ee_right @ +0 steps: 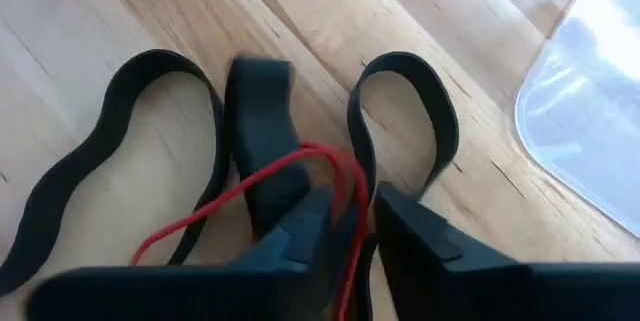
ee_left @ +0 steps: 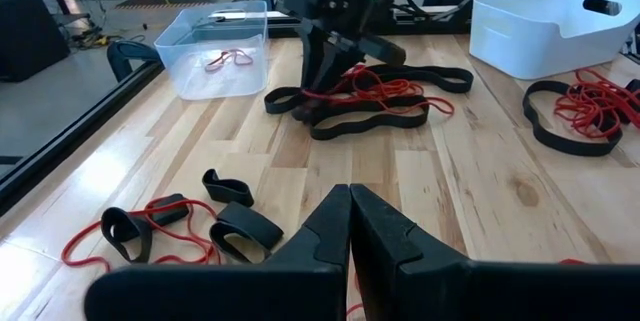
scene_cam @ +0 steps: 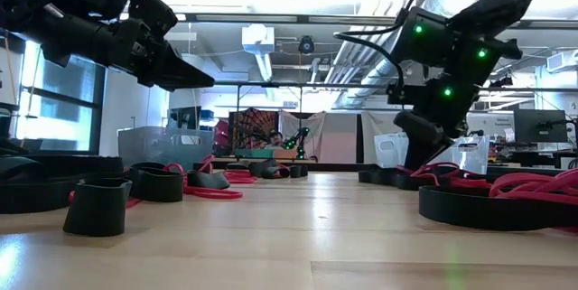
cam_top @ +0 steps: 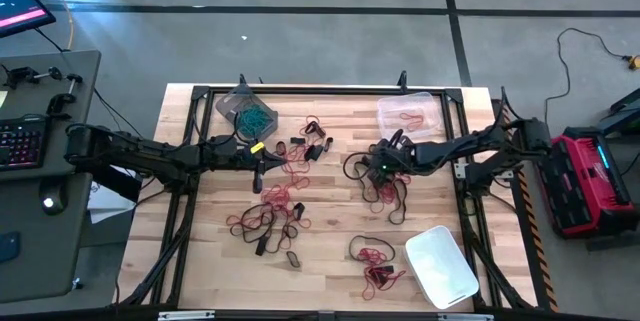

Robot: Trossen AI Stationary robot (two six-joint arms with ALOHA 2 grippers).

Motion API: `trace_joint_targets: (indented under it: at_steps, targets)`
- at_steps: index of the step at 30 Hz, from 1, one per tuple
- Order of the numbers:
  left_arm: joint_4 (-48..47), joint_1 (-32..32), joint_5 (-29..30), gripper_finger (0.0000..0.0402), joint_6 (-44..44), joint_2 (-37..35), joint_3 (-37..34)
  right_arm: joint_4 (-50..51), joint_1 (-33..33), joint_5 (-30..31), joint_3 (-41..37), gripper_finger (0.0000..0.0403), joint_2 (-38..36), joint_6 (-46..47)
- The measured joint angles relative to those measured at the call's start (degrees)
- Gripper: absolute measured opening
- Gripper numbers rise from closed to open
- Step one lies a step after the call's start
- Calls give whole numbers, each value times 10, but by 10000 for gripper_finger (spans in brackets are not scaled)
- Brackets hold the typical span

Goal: Sort rubber bands into baskets
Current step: Put the red rubber band into the transparent bin

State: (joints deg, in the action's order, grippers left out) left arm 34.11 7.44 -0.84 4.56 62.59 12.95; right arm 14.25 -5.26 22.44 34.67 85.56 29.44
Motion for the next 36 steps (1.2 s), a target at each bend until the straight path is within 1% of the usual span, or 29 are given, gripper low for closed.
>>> trace_joint_targets:
  at_steps: [3, 5, 11, 18, 22, 26, 32, 36]
  targets:
    - [0, 0, 0, 0, 0, 0, 0, 0, 5, 0, 5, 17, 0, -11]
    - [0, 0, 0, 0, 0, 0, 0, 1, 10, 4, 12, 5, 0, -17]
    - [0, 0, 0, 0, 0, 0, 0, 8, 31, 7, 45, 12, 0, -29]
    - [0, 0, 0, 0, 0, 0, 0, 37, 63, 19, 96, 1, 0, -51]
    - [0, 0, 0, 0, 0, 0, 0, 39, 86, 50, 126, 1, 0, -78]
    - [0, 0, 0, 0, 0, 0, 0, 52, 99, 93, 157, 1, 0, -105]
    - [0, 0, 0, 0, 1, 0, 0, 137, 99, 193, 214, 0, 0, -101]
    - [0, 0, 0, 0, 1, 0, 0, 197, 92, 225, 254, 0, 0, -98]
